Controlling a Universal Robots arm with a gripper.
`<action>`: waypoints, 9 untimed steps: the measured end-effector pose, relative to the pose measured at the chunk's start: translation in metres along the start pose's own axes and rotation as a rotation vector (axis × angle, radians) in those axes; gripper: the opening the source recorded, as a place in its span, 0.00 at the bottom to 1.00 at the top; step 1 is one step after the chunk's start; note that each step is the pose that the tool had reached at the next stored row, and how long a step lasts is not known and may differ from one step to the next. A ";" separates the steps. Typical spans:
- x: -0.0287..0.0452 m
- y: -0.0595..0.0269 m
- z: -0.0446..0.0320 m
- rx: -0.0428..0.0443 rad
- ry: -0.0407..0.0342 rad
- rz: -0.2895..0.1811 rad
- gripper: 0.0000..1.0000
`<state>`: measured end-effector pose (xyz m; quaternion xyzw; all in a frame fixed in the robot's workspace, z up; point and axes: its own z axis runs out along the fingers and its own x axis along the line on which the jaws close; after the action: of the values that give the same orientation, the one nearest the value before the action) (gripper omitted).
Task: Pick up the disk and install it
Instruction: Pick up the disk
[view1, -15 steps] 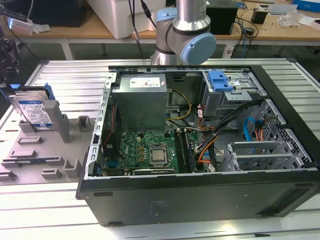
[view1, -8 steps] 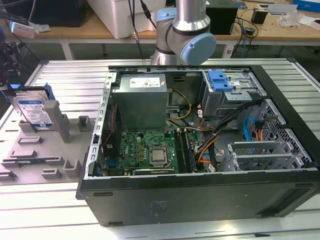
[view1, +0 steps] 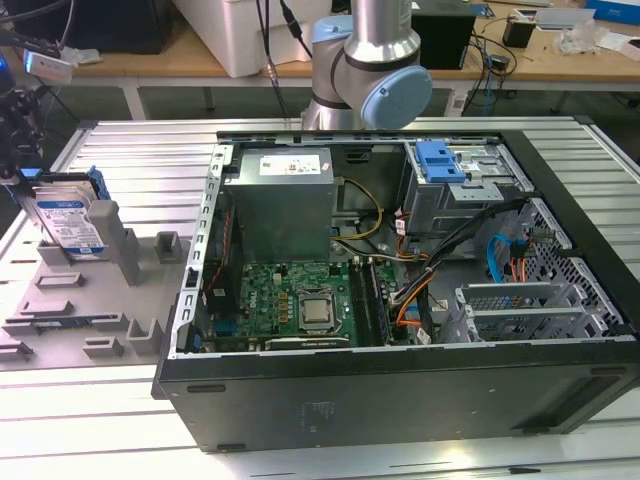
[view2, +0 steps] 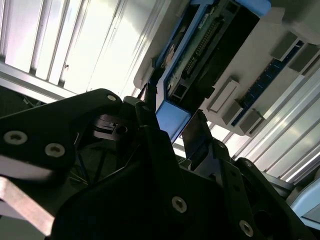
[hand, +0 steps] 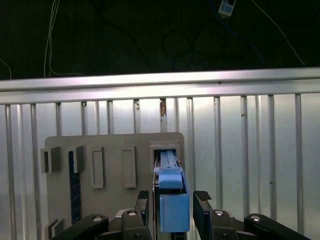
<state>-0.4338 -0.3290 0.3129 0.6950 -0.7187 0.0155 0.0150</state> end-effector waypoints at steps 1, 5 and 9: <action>0.0000 0.0000 0.0006 0.0000 0.0000 0.000 0.48; -0.0002 0.0000 0.0035 0.0000 0.0000 0.000 0.48; -0.0003 0.0000 0.0063 0.0000 0.0000 0.000 0.48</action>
<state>-0.4339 -0.3290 0.3066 0.6950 -0.7187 0.0155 0.0150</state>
